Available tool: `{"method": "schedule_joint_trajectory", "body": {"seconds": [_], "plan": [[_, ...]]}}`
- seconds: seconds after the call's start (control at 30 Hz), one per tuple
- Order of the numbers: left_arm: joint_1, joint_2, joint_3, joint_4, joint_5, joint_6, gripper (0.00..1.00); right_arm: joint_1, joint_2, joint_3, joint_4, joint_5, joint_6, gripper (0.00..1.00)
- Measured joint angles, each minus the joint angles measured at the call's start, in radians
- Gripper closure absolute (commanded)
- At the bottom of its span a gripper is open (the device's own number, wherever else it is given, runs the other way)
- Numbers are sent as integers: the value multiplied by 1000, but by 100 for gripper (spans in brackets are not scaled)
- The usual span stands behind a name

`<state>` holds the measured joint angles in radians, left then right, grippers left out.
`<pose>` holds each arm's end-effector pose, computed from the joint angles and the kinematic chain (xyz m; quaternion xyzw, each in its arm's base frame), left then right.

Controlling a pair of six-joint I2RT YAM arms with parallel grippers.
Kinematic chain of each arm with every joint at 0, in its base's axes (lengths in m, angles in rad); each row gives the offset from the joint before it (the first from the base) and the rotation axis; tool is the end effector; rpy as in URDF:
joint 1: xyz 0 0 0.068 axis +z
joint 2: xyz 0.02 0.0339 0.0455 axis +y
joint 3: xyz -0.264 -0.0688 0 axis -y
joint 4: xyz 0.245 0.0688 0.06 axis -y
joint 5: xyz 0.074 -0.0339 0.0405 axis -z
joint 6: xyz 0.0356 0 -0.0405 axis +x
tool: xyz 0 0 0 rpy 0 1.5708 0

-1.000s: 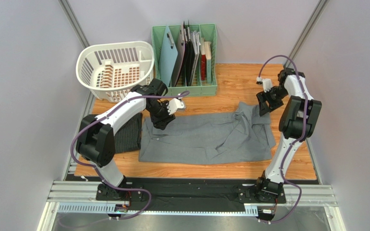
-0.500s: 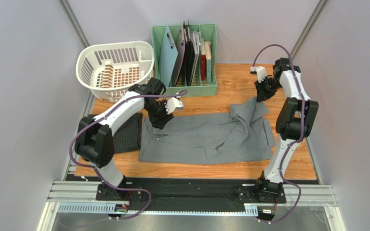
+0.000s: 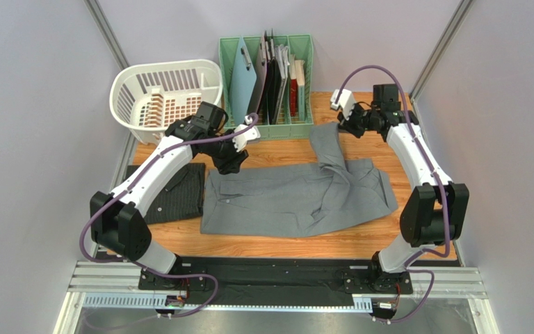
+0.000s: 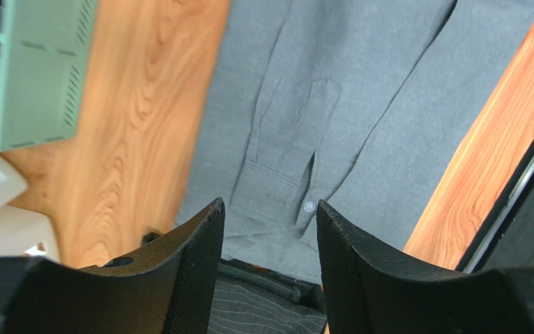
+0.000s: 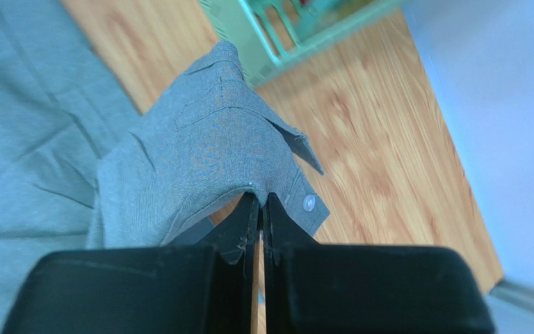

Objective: Fold and stack the long sleeve shirts
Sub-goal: Fold the shirt

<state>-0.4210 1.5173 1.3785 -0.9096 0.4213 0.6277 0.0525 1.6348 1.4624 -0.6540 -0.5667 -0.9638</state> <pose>0.2769 -0.1400 0.3104 0.5197 0.7908 -0.1749 0.2720 0.3575 0.0379 0.3175 -0.5240 0.7319 0.0802 0.4281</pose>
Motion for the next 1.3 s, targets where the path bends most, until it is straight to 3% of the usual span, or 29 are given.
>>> {"method": "schedule_joint_trajectory", "body": {"seconds": [0.27,0.33,0.37,0.4,0.47,0.6,0.7,0.93,1.1,1.3], "plan": [[0,-108,-35,80,63,-33,38,127,-280,-406,123,-103,-251,90],[0,-119,-51,111,95,-56,27,140,-360,-492,135,-124,-309,85],[0,-121,-59,130,111,-70,26,145,-407,-537,146,-135,-343,57],[0,-120,-66,152,126,-85,20,151,-448,-573,162,-145,-365,43],[-4,-115,-92,215,175,-117,18,164,-526,-639,183,-163,-406,26],[-55,-66,-119,333,222,-130,17,197,-634,-715,190,-168,-430,27],[-142,-11,-123,394,225,-96,17,206,-647,-704,181,-103,-342,33],[-314,203,-41,427,212,33,13,44,-631,-589,-15,4,-111,46],[-328,376,113,426,187,69,9,-2,-586,-615,-111,15,-39,48],[-322,394,133,434,203,148,8,-101,-462,-649,-127,19,-7,44]]}}
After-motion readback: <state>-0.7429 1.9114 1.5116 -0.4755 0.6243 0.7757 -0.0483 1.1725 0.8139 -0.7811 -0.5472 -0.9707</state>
